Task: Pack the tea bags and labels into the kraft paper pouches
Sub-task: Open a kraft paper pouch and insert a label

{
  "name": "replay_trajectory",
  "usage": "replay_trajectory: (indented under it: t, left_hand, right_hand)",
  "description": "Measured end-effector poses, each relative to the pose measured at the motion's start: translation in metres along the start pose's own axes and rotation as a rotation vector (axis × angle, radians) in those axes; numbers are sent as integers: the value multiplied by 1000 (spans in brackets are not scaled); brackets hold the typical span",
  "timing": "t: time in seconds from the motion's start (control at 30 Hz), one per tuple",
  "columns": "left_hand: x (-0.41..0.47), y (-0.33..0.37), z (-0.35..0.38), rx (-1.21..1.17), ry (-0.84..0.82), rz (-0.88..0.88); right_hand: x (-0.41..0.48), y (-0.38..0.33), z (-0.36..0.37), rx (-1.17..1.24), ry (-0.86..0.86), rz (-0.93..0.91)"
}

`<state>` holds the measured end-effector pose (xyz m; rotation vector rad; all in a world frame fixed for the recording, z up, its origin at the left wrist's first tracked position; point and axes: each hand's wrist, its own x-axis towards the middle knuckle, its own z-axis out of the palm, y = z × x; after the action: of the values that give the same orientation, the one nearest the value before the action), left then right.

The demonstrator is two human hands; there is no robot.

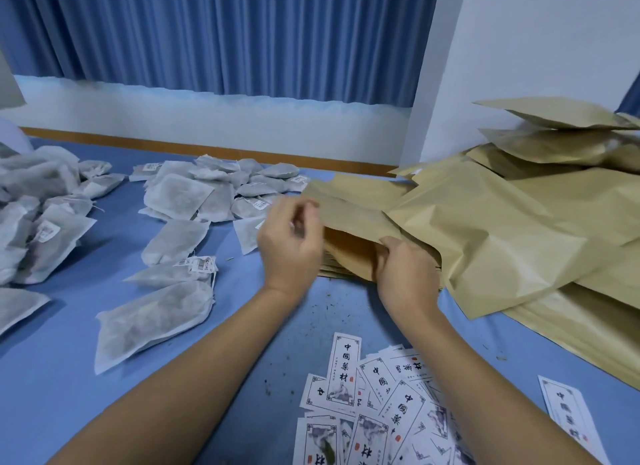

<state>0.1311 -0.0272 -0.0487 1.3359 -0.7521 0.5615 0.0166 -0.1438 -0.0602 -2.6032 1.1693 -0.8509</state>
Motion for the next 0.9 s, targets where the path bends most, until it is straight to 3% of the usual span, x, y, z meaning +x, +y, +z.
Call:
replay_trajectory:
  t: [0.13, 0.17, 0.23, 0.27, 0.33, 0.43, 0.57, 0.67, 0.8, 0.9]
  left_hand:
    - [16, -31, -21, 169, 138, -216]
    - [20, -40, -28, 231, 62, -328]
    - [23, -52, -37, 445, -282, -515]
    - [22, -55, -39, 547, -447, -526]
    - [16, -55, -35, 647, -608, -427]
    - [8, -52, -24, 770, -613, -303]
    - [5, -49, -19, 874, -608, -352]
    - [3, -54, -21, 919, -567, -286]
    - [8, -60, -25, 761, -622, -323]
    - [9, -55, -24, 588, -478, -428]
  right_hand:
    - [3, 3, -1, -56, 3, 48]
    - [4, 3, -1, -52, 3, 51]
    - [4, 3, 0, -49, 0, 49]
    - [4, 2, 1, -54, -2, 48]
    - [4, 2, 2, -68, 0, 48]
    - [4, 3, 3, -63, 8, 50]
    - [4, 4, 2, -40, 18, 60]
    - [3, 4, 1, -20, 14, 56]
    - [3, 5, 0, -12, 18, 50]
    - [3, 4, -2, -8, 15, 56]
